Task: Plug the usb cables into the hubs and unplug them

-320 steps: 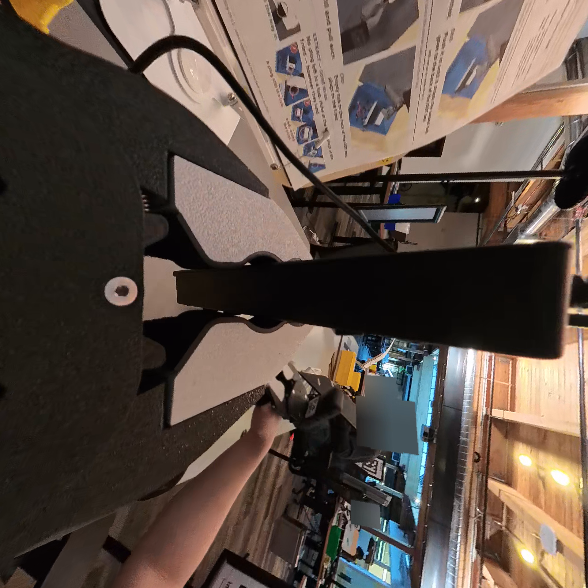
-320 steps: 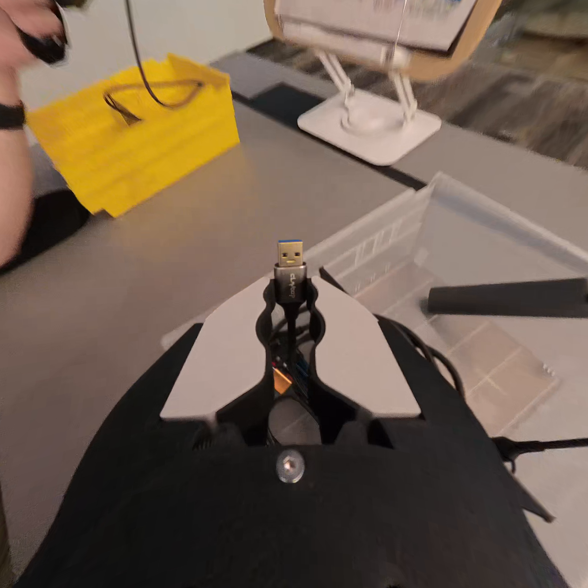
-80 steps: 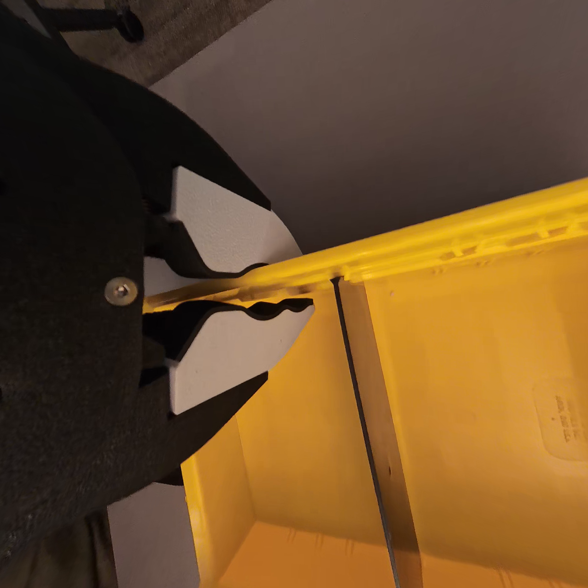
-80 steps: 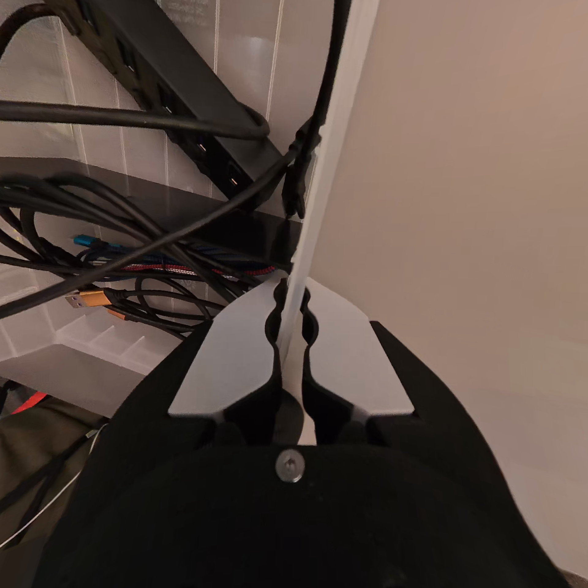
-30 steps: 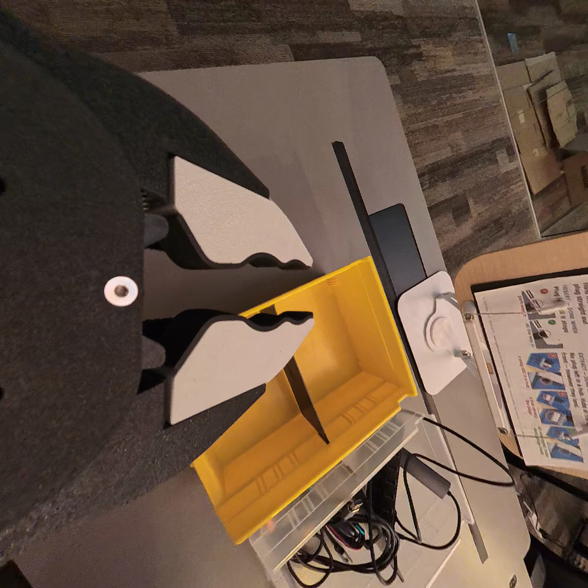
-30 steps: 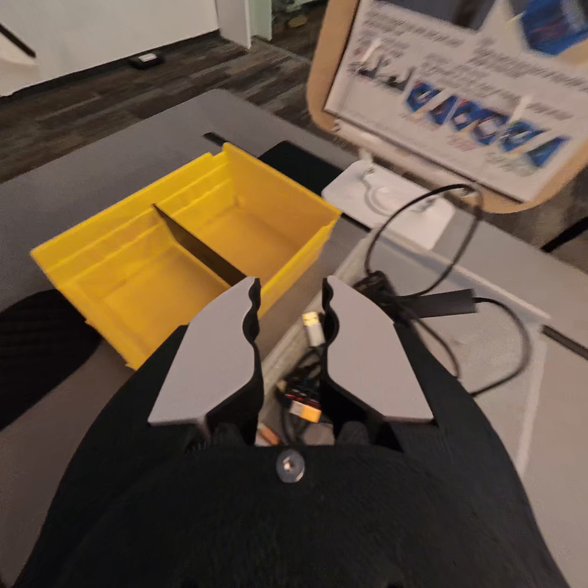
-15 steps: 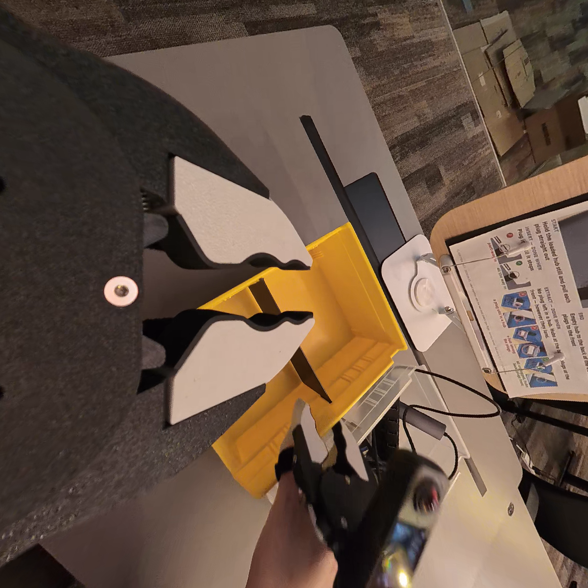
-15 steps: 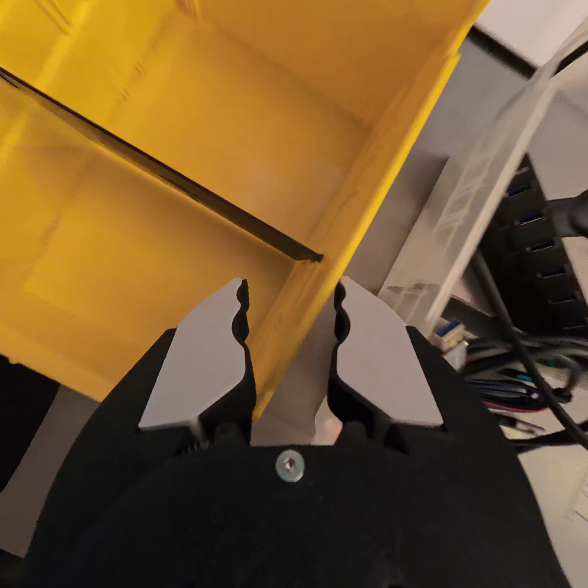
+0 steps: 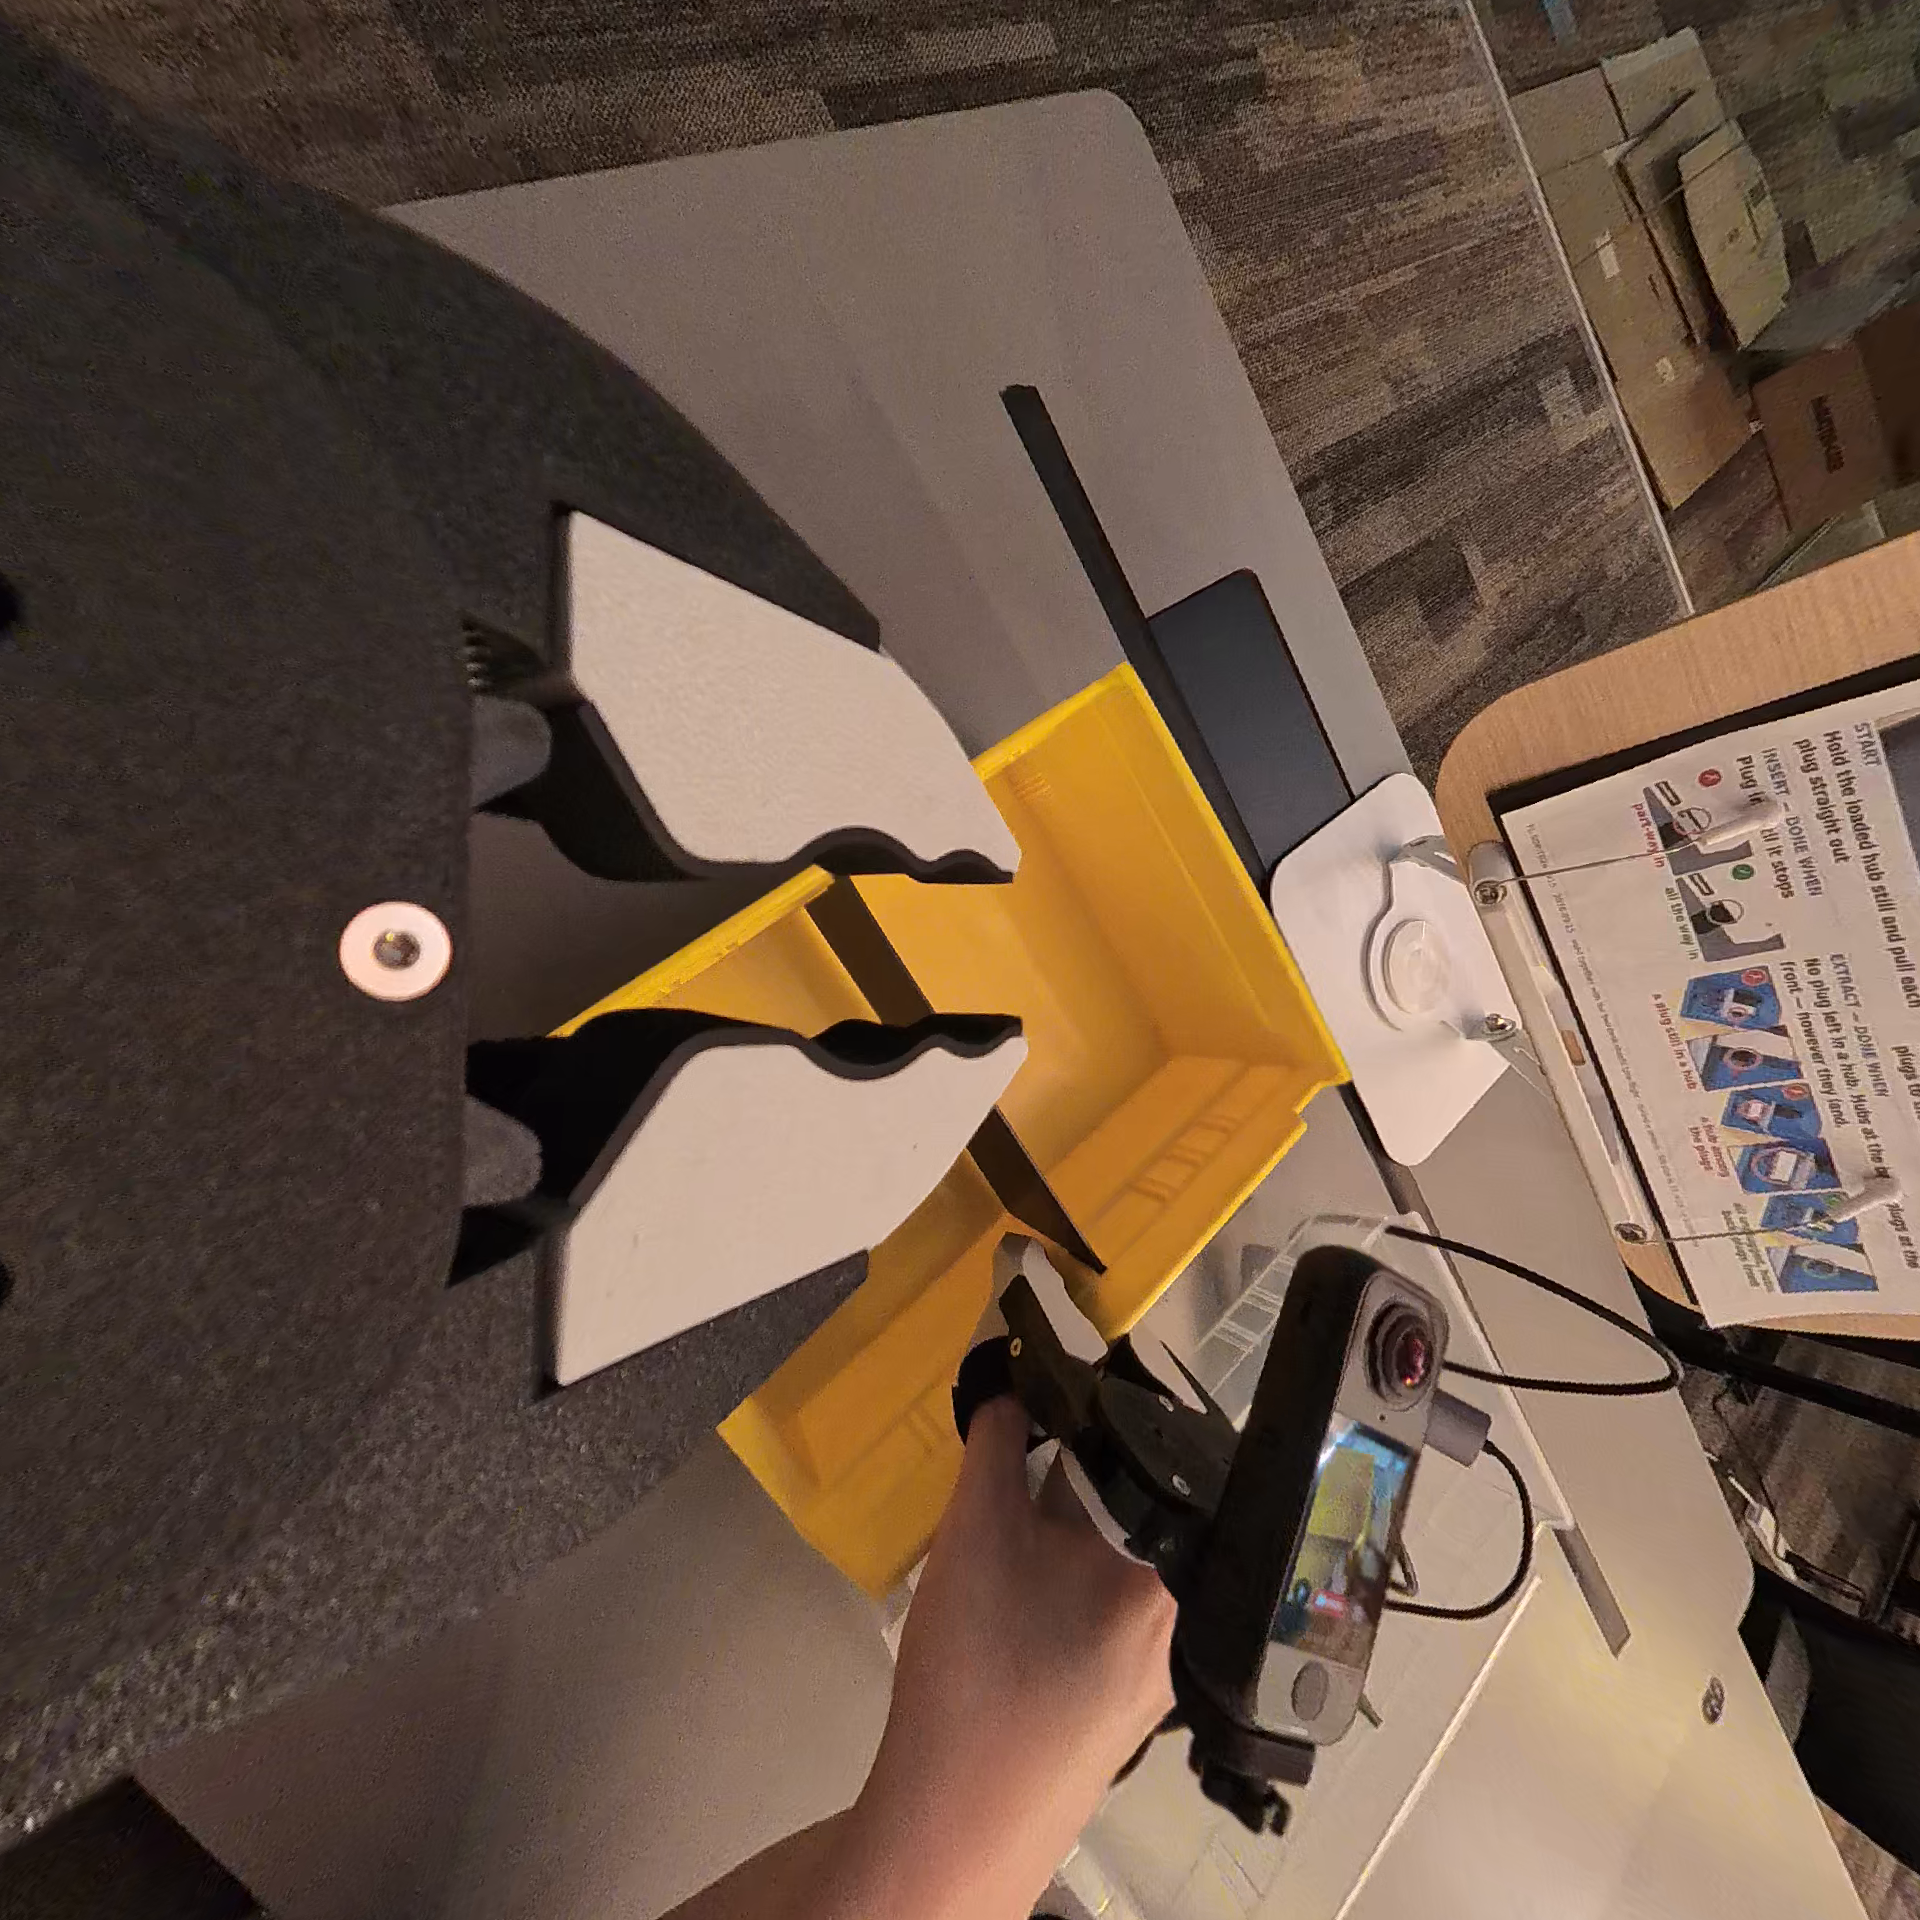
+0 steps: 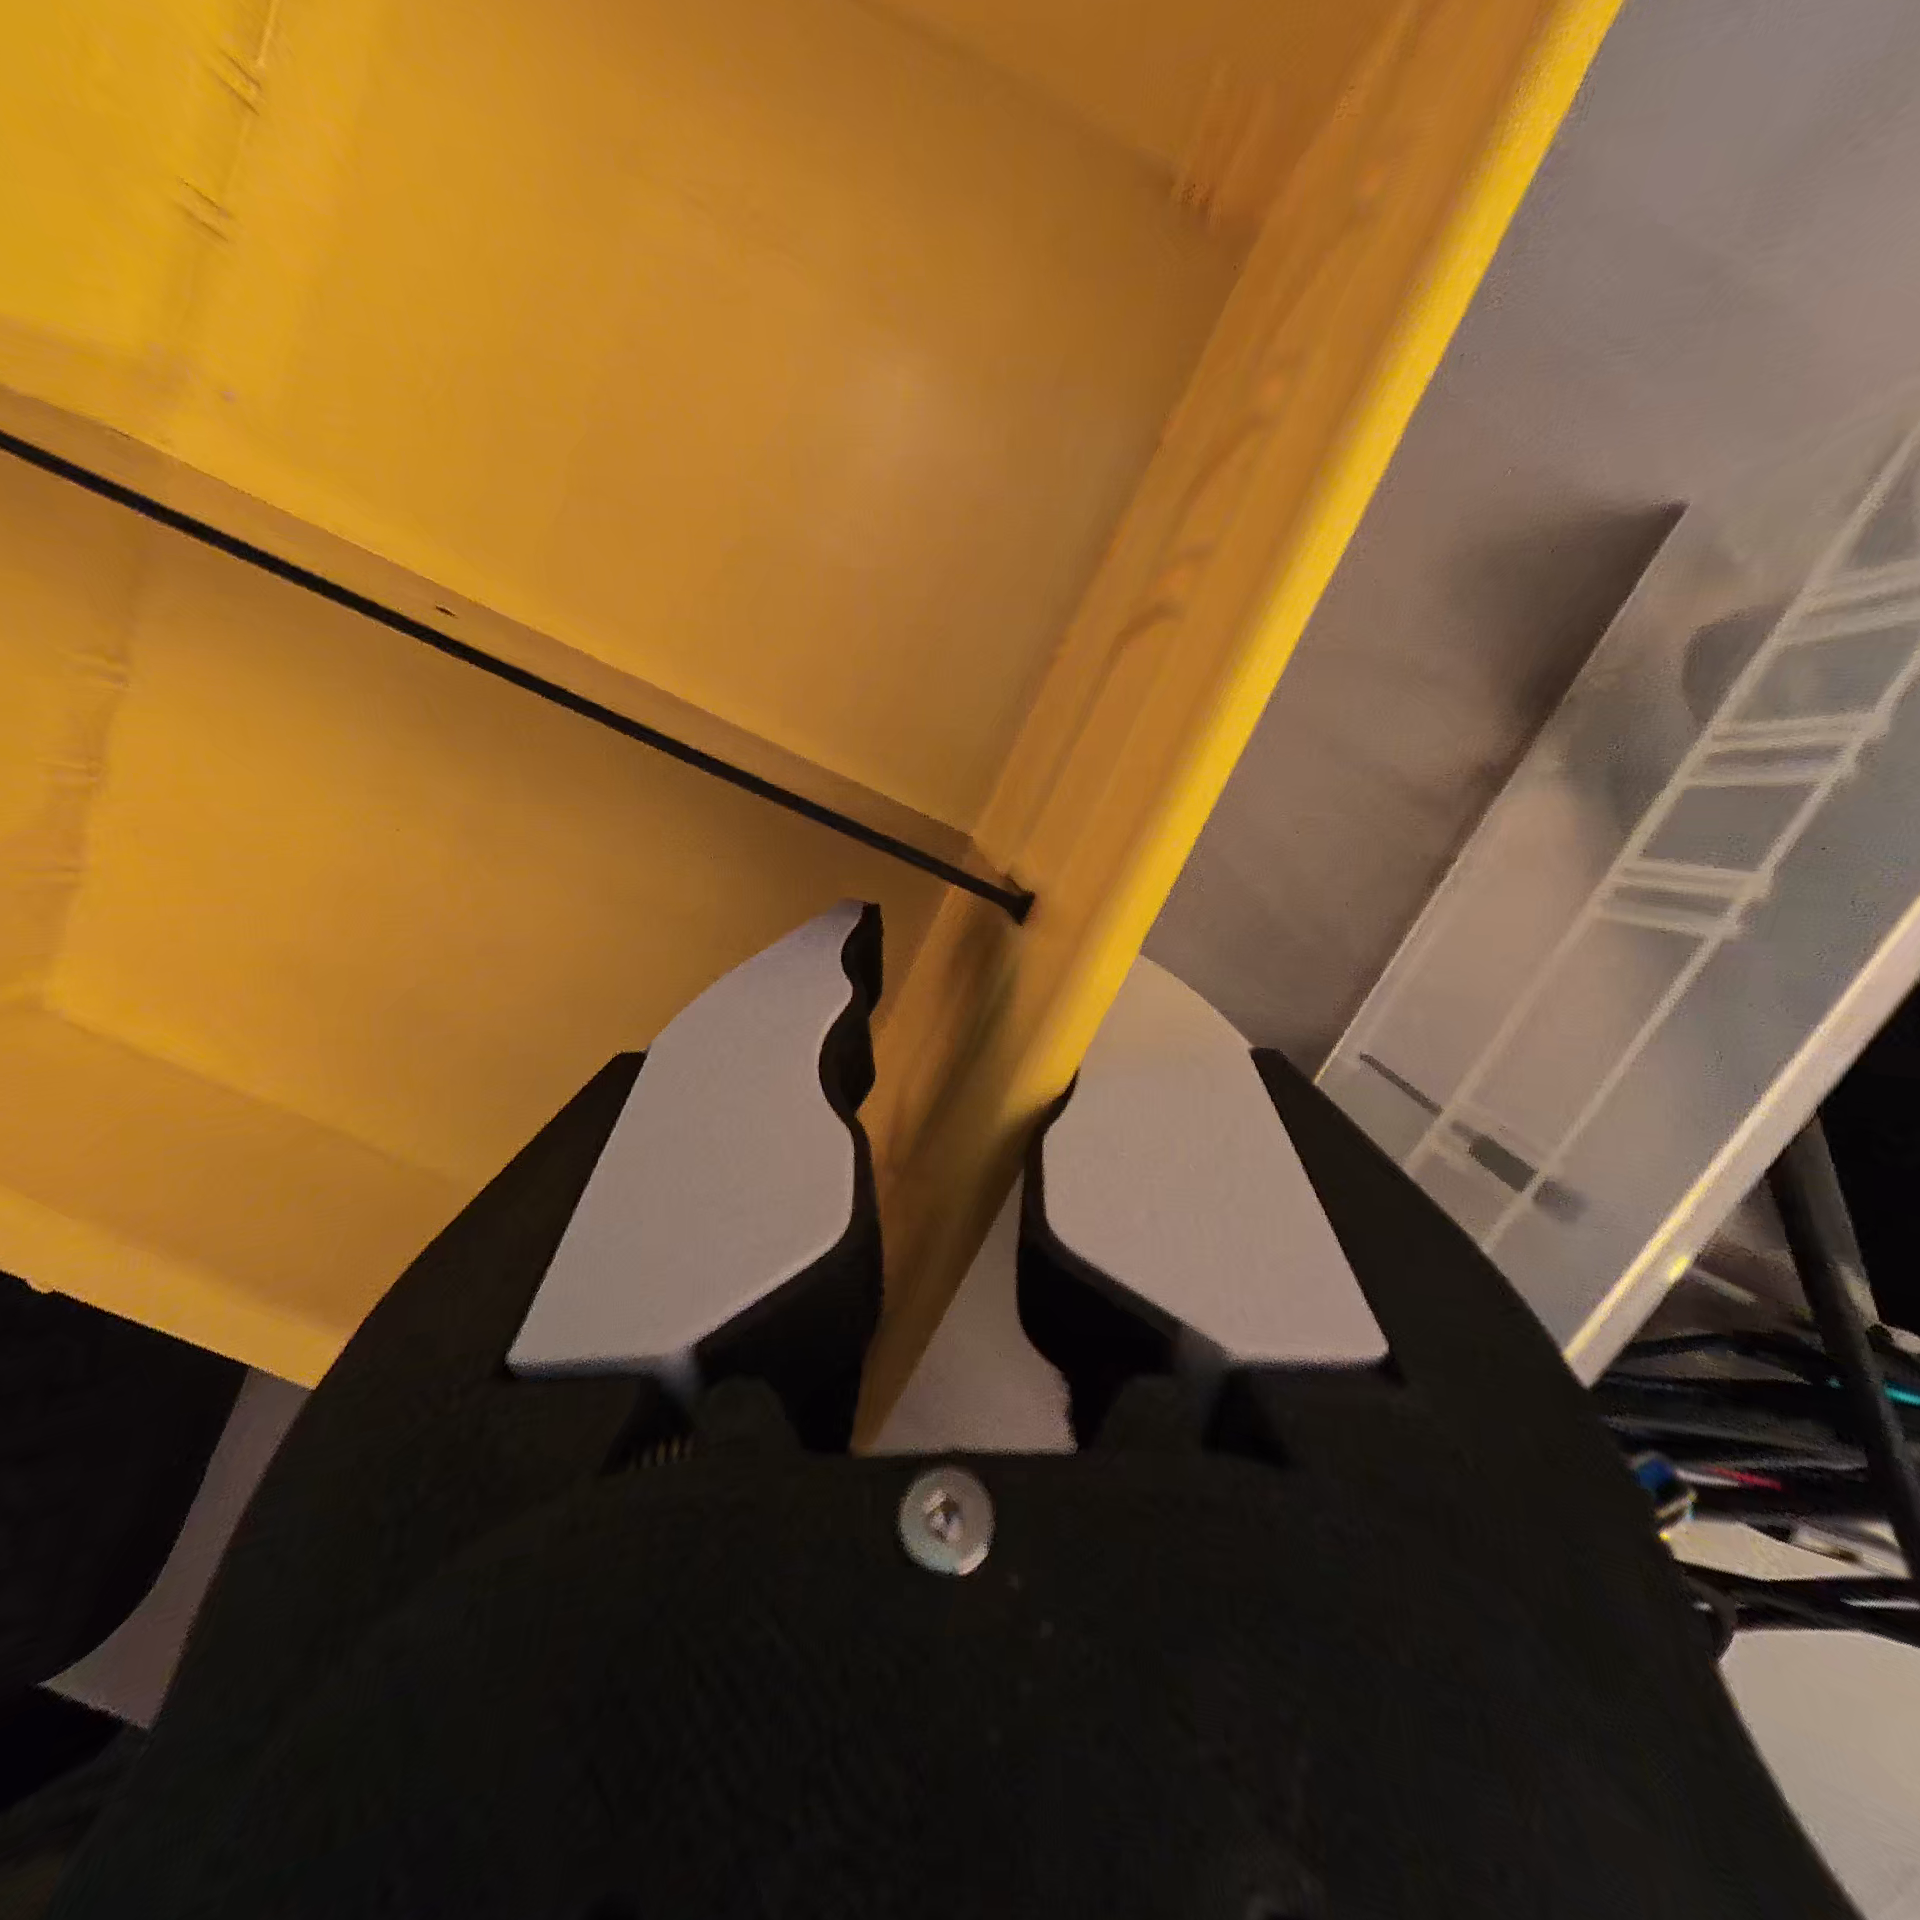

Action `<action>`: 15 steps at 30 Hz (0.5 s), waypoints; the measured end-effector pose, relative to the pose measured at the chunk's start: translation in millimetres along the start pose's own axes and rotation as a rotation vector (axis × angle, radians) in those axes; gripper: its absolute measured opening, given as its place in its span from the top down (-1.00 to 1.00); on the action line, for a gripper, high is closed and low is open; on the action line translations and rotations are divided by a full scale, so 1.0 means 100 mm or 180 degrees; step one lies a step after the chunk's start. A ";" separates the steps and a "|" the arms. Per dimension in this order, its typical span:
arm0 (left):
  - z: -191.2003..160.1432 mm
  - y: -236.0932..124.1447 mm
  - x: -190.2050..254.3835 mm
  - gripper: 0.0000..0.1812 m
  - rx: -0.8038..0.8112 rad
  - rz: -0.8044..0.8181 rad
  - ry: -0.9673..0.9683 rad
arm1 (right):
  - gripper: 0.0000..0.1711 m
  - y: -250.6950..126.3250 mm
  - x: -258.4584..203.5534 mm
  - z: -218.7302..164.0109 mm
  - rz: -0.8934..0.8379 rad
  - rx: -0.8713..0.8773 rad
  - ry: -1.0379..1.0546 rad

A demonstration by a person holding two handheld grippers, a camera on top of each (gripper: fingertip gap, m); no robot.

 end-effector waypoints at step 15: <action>-0.02 0.10 0.07 0.75 -0.0213 -0.0030 0.0150 | 0.89 0.15 0.06 0.03 0.0206 -0.0433 0.0162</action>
Point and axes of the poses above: each gripper's, where its closed fingertips meet, y out along the fingers, z out of its top, x = y × z across the jaws, the point moved 5 cm from there along -y, back along the fingers, and after that the axes turned 13 degrees about y, right-handed, at the moved point
